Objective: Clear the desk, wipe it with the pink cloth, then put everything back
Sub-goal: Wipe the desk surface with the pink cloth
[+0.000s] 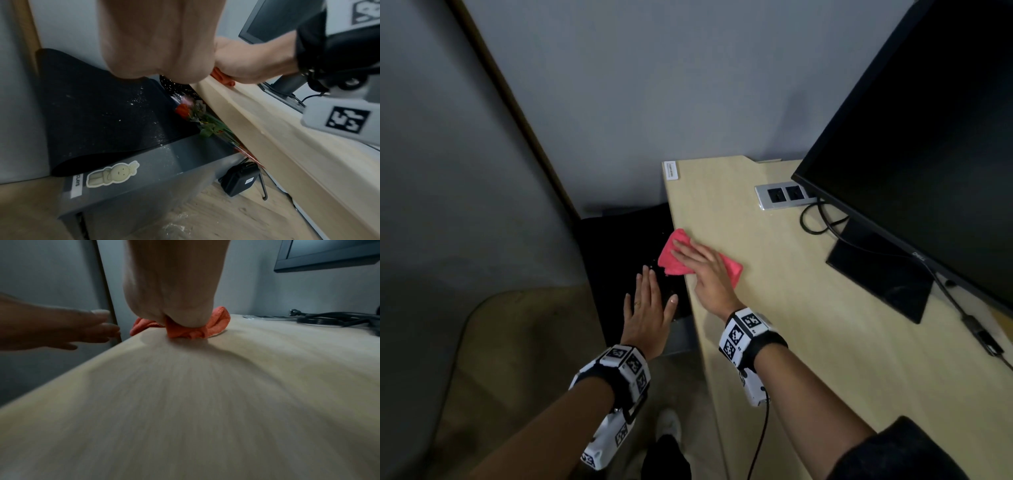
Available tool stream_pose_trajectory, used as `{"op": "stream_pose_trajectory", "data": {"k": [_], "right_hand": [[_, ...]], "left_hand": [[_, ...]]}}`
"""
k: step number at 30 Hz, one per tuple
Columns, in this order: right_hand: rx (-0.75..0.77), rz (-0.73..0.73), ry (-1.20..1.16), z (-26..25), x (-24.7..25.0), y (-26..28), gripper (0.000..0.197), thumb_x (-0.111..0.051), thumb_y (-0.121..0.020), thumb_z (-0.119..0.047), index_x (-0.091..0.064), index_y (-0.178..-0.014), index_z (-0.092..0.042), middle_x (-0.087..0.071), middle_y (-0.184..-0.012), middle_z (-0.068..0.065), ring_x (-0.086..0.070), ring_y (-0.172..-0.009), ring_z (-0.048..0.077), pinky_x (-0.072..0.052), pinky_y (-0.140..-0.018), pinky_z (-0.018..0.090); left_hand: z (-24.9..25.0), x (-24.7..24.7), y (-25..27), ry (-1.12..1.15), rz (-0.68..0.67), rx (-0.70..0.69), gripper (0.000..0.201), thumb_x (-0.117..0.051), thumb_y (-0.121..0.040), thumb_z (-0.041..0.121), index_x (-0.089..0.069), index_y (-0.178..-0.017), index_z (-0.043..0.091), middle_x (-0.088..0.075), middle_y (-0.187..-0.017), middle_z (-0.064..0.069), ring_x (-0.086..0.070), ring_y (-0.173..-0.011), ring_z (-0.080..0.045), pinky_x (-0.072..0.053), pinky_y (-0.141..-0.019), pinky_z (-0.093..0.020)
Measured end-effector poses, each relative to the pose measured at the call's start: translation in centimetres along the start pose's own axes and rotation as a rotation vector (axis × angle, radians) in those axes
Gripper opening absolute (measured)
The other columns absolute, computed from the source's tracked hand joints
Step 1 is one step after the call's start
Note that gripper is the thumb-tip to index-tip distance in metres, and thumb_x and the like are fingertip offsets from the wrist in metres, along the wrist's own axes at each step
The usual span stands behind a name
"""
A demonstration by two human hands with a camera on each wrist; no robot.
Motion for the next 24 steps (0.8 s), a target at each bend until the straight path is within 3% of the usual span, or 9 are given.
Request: {"op": "stream_pose_trajectory", "data": {"k": [2,5,7,14,19,24], "right_hand": [[-0.014,-0.012,0.003,-0.4,0.0,2.0,0.084,-0.04,-0.069,0.02,-0.043,-0.139,-0.026,-0.039,-0.147,-0.012,-0.027,-0.14,0.012,-0.018,-0.112,0.027],[-0.04,-0.04,0.003,-1.1,-0.1,5.3,0.085,-0.039,-0.07,0.018,-0.04,-0.14,-0.029,-0.035,-0.149,-0.015,-0.022,-0.142,0.01,-0.008,-0.111,0.023],[-0.059,-0.052,0.005,-1.5,-0.3,7.7,0.085,-0.039,-0.07,0.017,-0.038,-0.141,-0.031,-0.032,-0.15,-0.017,-0.018,-0.143,0.008,-0.005,-0.112,0.024],[-0.148,-0.067,-0.022,-2.9,-0.6,15.9,0.084,-0.039,-0.071,0.012,-0.036,-0.142,-0.034,-0.025,-0.15,-0.024,-0.01,-0.141,-0.001,-0.004,-0.114,0.03],[-0.192,-0.047,-0.044,-3.9,-0.9,21.4,0.085,-0.04,-0.066,0.009,-0.04,-0.139,-0.034,-0.025,-0.147,-0.026,-0.015,-0.139,0.002,-0.012,-0.113,0.037],[-0.235,-0.012,-0.067,-4.8,-1.0,25.9,0.072,-0.041,-0.072,0.002,-0.048,-0.135,-0.032,-0.033,-0.145,-0.023,-0.024,-0.139,0.009,-0.022,-0.111,0.04]], "left_hand": [[-0.1,0.0,0.6,0.002,-0.027,0.013,0.102,0.019,-0.069,0.074,0.009,-0.15,0.013,0.014,-0.159,0.0,0.01,-0.148,-0.016,-0.003,-0.119,-0.041],[0.1,0.0,2.1,-0.103,-0.111,0.0,0.066,-0.011,-0.097,0.05,0.004,-0.151,0.014,0.011,-0.16,-0.002,0.01,-0.148,-0.019,-0.003,-0.119,-0.042],[0.5,0.2,3.4,-0.177,-0.13,-0.041,0.056,-0.02,-0.102,0.035,0.0,-0.151,0.016,0.008,-0.16,-0.004,0.009,-0.148,-0.022,-0.005,-0.119,-0.044],[-0.7,-0.6,5.5,-0.094,-0.092,-0.029,0.059,-0.022,-0.101,0.042,-0.011,-0.151,0.013,-0.005,-0.16,0.0,0.0,-0.148,-0.017,-0.007,-0.119,-0.043],[-0.6,-0.5,7.2,-0.105,-0.078,-0.058,0.058,-0.025,-0.101,0.041,-0.018,-0.15,0.012,-0.013,-0.159,-0.002,-0.006,-0.148,-0.018,-0.009,-0.118,-0.044],[-0.2,-0.3,8.6,-0.119,-0.092,-0.11,0.057,-0.025,-0.101,0.041,-0.018,-0.15,0.012,-0.013,-0.159,-0.002,-0.007,-0.148,-0.019,-0.01,-0.119,-0.046]]}}
Point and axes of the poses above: each hand's wrist, its own y-axis away from the middle knuckle, its own x-axis out of the back of the hand, z = x × y, the point moved 9 cm from there along -y, towards the middle knuckle
